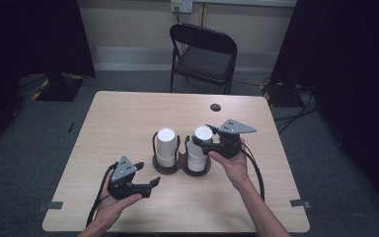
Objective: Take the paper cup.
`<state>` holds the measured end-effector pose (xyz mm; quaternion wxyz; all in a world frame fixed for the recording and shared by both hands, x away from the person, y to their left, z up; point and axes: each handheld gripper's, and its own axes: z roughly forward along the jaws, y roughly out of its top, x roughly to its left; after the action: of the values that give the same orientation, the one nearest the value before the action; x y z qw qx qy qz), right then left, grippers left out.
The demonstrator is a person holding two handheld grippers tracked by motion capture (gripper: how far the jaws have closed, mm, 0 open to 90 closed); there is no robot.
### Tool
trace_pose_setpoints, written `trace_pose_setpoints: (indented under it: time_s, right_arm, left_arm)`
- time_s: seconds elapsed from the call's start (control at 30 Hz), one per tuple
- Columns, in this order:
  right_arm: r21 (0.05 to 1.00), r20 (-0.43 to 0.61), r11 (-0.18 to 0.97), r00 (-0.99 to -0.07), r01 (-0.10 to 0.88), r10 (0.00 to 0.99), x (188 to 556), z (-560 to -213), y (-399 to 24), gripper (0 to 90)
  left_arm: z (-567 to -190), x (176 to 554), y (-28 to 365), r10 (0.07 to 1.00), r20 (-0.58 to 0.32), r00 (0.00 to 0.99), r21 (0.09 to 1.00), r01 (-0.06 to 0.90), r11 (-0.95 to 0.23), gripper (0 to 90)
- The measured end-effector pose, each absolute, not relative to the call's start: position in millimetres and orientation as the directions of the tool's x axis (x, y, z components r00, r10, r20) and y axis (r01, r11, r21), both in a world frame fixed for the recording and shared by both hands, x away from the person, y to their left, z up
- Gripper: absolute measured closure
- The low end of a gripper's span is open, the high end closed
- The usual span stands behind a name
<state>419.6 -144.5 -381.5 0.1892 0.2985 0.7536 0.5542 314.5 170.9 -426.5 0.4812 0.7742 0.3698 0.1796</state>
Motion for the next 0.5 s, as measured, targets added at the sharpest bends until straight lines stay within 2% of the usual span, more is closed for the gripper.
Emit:
trace_pose_setpoints:
  time_s: [0.5]
  right_arm:
    - [0.964,0.063,0.153,-0.743,0.22,0.666,415,-369,-148,33.8]
  left_arm:
    - [-426,315,172,0.751,-0.102,0.653,0.88,0.411,-0.238,20.5]
